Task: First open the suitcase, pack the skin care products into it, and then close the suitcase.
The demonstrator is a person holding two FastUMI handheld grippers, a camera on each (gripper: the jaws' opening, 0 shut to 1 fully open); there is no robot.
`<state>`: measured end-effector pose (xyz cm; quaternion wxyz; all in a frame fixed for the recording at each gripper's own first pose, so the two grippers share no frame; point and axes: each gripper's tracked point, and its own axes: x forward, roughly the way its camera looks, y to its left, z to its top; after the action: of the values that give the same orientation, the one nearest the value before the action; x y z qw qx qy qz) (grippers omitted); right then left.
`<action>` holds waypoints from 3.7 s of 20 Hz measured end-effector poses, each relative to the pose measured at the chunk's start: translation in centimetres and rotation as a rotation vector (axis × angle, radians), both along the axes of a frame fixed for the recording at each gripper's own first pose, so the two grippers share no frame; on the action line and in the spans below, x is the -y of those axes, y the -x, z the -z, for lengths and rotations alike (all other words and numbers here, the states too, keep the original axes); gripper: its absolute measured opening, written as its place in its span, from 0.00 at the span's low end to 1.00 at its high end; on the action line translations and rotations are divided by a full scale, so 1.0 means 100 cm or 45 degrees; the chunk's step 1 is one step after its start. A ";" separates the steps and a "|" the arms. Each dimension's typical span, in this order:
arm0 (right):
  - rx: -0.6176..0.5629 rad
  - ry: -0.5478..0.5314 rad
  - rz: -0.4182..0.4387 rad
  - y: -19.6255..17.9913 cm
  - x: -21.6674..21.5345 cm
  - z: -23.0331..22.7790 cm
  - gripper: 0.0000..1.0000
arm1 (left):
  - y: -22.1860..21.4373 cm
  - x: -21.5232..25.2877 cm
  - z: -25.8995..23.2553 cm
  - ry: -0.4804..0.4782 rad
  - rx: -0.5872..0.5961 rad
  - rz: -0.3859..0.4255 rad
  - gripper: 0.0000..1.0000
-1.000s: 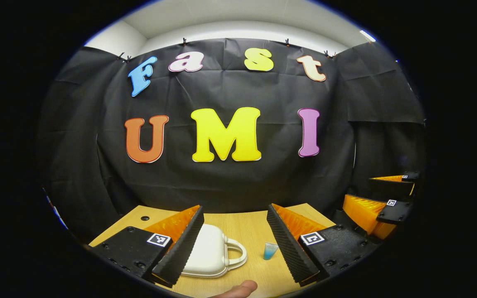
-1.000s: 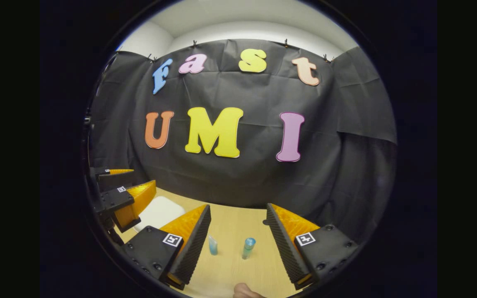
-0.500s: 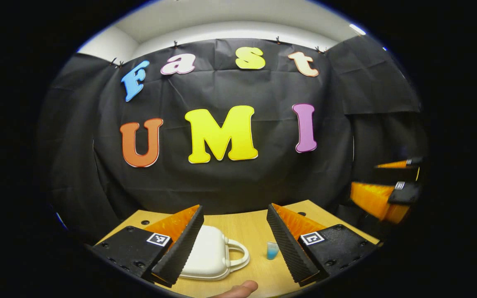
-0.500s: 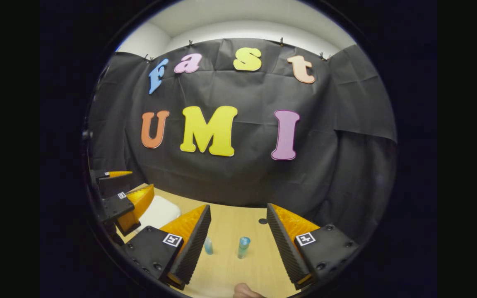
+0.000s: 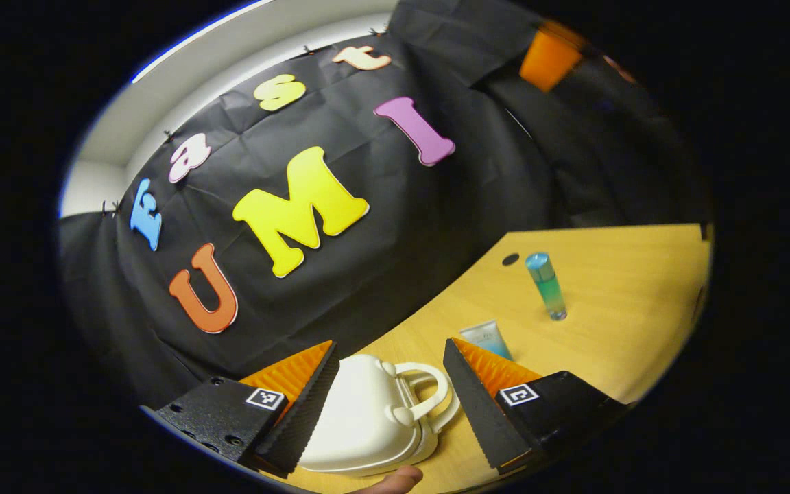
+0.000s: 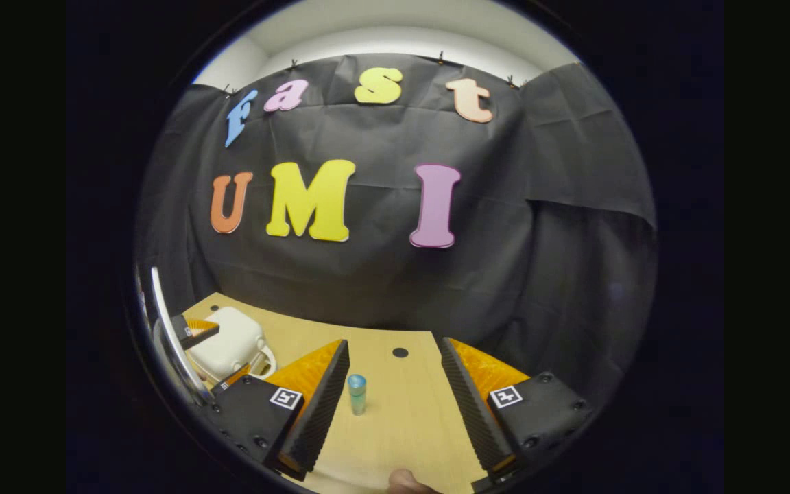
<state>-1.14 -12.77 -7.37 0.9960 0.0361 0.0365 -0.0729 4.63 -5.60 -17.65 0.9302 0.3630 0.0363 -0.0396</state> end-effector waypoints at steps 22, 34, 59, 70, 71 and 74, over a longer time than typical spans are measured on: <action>-0.076 -0.031 0.047 -0.027 0.049 0.046 0.80 | -0.087 -0.036 0.122 -0.813 -0.372 -0.174 0.23; -0.041 0.022 0.138 -0.021 -0.027 -0.013 0.80 | -0.076 -0.043 0.059 -0.215 -0.491 -0.069 0.04; -0.035 0.098 -0.017 -0.041 -0.251 -0.069 0.81 | -0.035 -0.472 0.009 0.637 -0.353 -0.458 0.03; -0.191 0.094 0.128 -0.006 -0.218 -0.026 0.81 | -0.039 -0.504 0.131 0.712 -0.587 -0.494 0.03; -0.201 0.110 0.136 -0.003 -0.214 -0.024 0.81 | -0.038 -0.505 0.139 0.731 -0.599 -0.494 0.03; -0.224 0.121 0.169 0.007 -0.198 -0.017 0.80 | -0.038 -0.507 0.153 0.729 -0.615 -0.515 0.04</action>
<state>-1.81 7.04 -5.70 0.9825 -0.0155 0.1179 -0.1434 8.39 45.11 -32.90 0.9473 0.0558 0.3111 0.0514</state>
